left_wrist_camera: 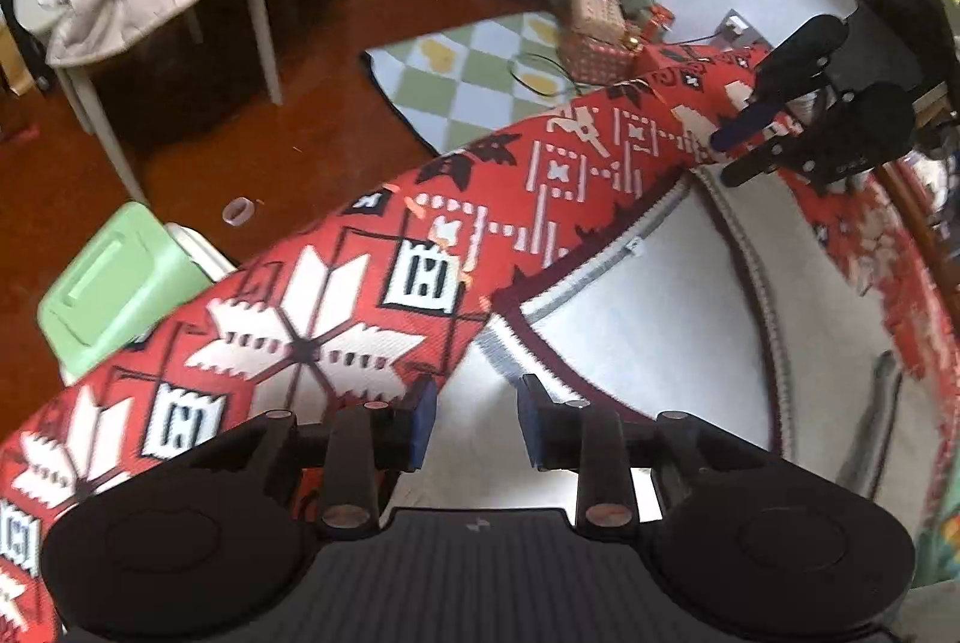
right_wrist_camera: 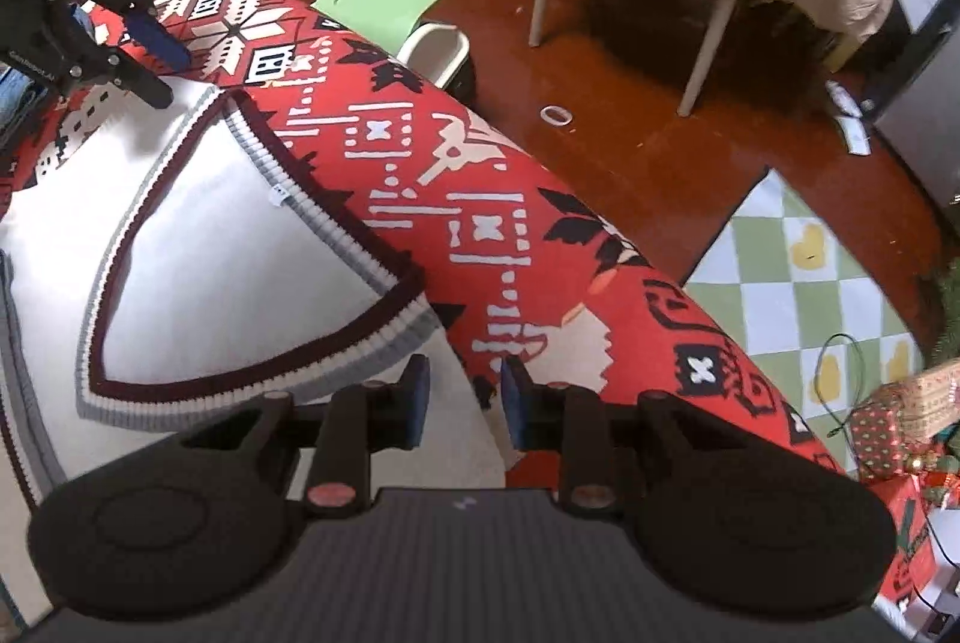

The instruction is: Fold clothes

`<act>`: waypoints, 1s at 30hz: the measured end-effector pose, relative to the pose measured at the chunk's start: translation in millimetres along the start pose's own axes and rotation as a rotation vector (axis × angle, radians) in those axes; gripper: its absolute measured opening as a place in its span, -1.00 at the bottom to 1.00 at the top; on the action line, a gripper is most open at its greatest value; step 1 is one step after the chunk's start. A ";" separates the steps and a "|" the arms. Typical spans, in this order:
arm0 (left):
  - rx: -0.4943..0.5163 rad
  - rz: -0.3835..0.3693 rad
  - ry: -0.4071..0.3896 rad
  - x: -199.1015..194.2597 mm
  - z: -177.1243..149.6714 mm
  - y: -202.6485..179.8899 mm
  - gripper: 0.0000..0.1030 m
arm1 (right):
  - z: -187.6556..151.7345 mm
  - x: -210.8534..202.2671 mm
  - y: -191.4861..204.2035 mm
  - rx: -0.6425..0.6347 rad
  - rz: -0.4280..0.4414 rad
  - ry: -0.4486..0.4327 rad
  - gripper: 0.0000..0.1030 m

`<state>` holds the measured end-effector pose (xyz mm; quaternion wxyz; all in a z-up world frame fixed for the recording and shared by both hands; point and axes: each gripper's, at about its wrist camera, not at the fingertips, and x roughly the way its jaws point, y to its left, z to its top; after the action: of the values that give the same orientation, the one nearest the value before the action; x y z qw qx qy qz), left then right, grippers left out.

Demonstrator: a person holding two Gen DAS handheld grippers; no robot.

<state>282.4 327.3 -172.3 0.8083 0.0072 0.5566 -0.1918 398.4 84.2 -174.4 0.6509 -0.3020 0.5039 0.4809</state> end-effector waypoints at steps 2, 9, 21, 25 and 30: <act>-0.003 -0.021 0.023 5.0 4.0 3.0 -0.45 | 2.4 2.9 -2.1 0.003 0.023 0.015 -0.46; -0.009 -0.070 0.052 13.9 12.0 11.5 -0.73 | 6.8 8.6 -5.8 0.005 0.059 0.050 -0.49; 0.072 0.015 -0.106 -42.5 -3.9 -26.5 -0.96 | -4.3 -33.4 24.1 -0.024 -0.011 -0.057 -0.98; 0.126 0.011 -0.168 -84.4 -17.8 -57.2 -0.96 | -22.2 -75.8 52.9 -0.021 -0.048 -0.138 -0.98; 0.181 -0.015 -0.202 -134.8 -49.6 -101.2 -0.96 | -55.8 -131.5 108.7 -0.064 -0.070 -0.211 -0.98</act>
<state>164.3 285.4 -49.1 0.8549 0.0568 0.4527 -0.2470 273.0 31.5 -57.3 0.7065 -0.2880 0.4062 0.5029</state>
